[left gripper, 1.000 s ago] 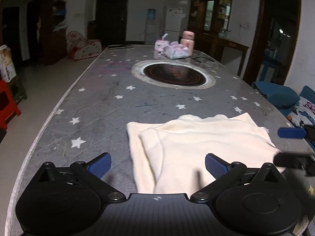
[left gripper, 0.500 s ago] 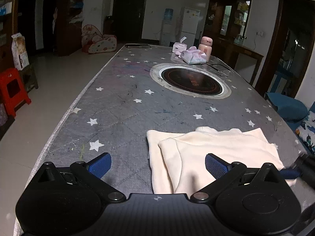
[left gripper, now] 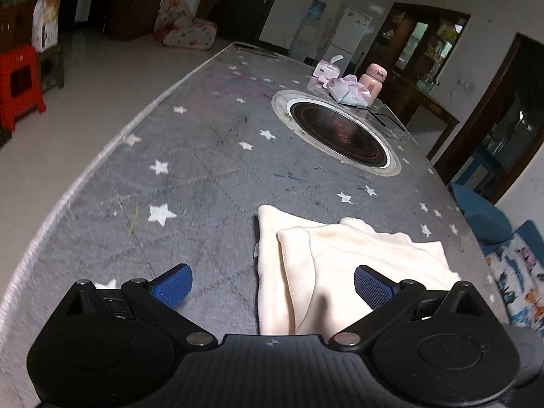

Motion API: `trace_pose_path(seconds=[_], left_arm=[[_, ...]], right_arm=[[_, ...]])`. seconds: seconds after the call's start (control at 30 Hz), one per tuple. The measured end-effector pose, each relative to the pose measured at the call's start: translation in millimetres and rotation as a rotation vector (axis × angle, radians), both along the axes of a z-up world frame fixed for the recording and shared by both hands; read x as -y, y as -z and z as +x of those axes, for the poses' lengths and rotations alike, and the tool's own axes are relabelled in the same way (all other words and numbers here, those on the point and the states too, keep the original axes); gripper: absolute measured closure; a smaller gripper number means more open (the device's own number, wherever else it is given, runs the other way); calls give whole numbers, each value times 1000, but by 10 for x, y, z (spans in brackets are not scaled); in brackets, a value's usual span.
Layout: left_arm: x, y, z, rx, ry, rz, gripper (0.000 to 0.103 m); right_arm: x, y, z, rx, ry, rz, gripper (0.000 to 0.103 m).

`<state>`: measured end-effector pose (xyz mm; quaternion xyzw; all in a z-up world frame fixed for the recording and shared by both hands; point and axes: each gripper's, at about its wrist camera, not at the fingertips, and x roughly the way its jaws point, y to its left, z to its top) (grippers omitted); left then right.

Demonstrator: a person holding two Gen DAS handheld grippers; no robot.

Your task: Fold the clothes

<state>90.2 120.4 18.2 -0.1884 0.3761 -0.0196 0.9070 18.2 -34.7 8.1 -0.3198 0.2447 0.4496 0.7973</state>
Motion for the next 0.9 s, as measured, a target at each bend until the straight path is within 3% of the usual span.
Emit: trace_pose_path(seconds=[0.17, 0.2, 0.27, 0.33, 0.5, 0.63, 0.8, 0.87, 0.9], left_arm=[[-23, 36, 30, -8, 3, -33, 0], [-28, 45, 37, -11, 3, -43, 0], [-42, 64, 53, -18, 2, -71, 0], [-46, 79, 71, -29, -1, -102, 0], [-53, 117, 116, -56, -10, -179, 0], [-59, 147, 152, -77, -16, -241, 2], [-25, 259, 213, -135, -9, -361, 15], [-18, 279, 227, -140, -9, -391, 32], [-17, 297, 231, -147, -13, -404, 34]], right_arm=[[-146, 108, -18, 47, -7, -50, 64], [-165, 109, -19, 52, -5, -54, 72], [-171, 101, 1, 45, 10, -50, 79], [-130, 52, 62, 11, 34, -11, 89], [58, -123, 236, -105, 105, 116, 94], [217, -269, 294, -136, 128, 192, 95], [340, -378, 281, -155, 127, 251, 99], [370, -399, 253, -152, 118, 262, 99], [363, -398, 249, -154, 113, 261, 99]])
